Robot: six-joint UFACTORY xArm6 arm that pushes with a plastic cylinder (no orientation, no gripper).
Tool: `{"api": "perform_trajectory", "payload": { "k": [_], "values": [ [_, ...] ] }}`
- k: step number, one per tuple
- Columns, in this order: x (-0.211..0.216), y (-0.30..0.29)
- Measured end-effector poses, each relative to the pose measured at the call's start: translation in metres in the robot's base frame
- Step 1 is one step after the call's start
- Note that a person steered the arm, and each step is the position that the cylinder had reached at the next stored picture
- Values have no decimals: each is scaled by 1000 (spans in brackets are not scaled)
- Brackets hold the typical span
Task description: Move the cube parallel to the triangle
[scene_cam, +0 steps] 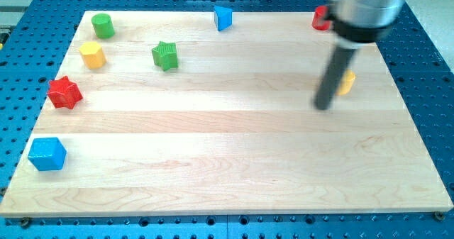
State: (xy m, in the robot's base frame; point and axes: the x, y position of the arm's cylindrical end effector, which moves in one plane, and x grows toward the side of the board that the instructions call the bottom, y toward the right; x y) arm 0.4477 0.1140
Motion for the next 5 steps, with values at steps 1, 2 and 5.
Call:
{"api": "perform_trajectory", "payload": {
  "k": [1, 2, 5],
  "values": [
    [0, -150],
    [4, -260],
    [89, -419]
  ]
}}
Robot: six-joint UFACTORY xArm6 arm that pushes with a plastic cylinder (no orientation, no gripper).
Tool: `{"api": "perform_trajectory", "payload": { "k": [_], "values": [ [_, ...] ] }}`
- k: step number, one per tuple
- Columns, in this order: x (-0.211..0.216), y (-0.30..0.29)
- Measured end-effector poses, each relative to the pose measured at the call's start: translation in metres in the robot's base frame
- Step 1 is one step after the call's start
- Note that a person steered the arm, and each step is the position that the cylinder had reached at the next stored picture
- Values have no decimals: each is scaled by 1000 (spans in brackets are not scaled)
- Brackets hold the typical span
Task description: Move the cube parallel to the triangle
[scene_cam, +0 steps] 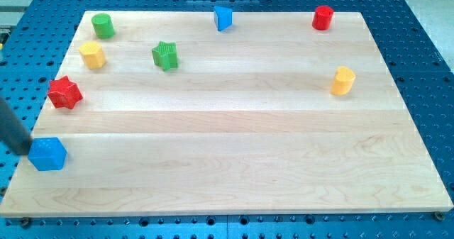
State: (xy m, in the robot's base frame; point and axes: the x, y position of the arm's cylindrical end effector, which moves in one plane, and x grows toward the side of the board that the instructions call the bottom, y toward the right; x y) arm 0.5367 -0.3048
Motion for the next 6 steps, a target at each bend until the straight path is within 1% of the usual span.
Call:
{"api": "perform_trajectory", "payload": {
  "k": [1, 2, 3, 4, 5, 6],
  "values": [
    [12, 34],
    [-12, 86],
    [15, 167],
    [16, 105],
    [35, 77],
    [67, 103]
  ]
}}
